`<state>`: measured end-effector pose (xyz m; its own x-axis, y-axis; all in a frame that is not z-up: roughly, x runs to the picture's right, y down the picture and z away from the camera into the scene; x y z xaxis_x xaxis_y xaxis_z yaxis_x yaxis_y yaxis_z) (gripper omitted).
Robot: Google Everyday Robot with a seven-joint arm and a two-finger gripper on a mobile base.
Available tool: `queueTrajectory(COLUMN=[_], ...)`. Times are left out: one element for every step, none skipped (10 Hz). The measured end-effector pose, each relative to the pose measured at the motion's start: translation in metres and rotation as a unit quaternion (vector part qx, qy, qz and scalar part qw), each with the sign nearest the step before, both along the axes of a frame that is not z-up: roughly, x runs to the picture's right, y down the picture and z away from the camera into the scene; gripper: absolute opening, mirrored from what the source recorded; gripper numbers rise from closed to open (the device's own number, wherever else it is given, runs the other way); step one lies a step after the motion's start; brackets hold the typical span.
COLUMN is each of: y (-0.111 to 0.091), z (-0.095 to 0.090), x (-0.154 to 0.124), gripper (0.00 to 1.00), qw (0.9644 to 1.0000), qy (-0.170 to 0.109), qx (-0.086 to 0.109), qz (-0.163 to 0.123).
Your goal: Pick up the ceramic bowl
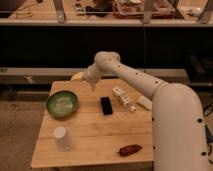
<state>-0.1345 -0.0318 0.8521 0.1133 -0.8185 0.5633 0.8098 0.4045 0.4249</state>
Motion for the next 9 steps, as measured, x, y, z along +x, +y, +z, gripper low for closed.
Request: queueTrajectory(y=[0.008,0.017,0.028,0.041,0.054,0.063,0.074,0.078,0.081], z=[0.007,0.010,0.012,0.014,0.017,0.021,0.027,0.032,0.037], x=[-0.013,-0.024,-0.031,-0.036,-0.040,-0.042,-0.041,-0.039,-0.036], gripper=[0.80,0.78,0.70,0.58,0.52,0.50,0.50,0.50,0.50], qw=[1.0000,0.9998,0.9996,0.9992,0.9987,0.9983,0.9978,0.9976,0.9975], qy=[0.002,-0.001,-0.005,-0.008,-0.009,-0.009,-0.005,0.000,0.005], qx=[-0.005,-0.011,-0.018,-0.024,-0.028,-0.032,-0.038,-0.042,-0.045], qz=[-0.007,-0.015,-0.022,-0.031,-0.041,-0.048,-0.055,-0.056,-0.055])
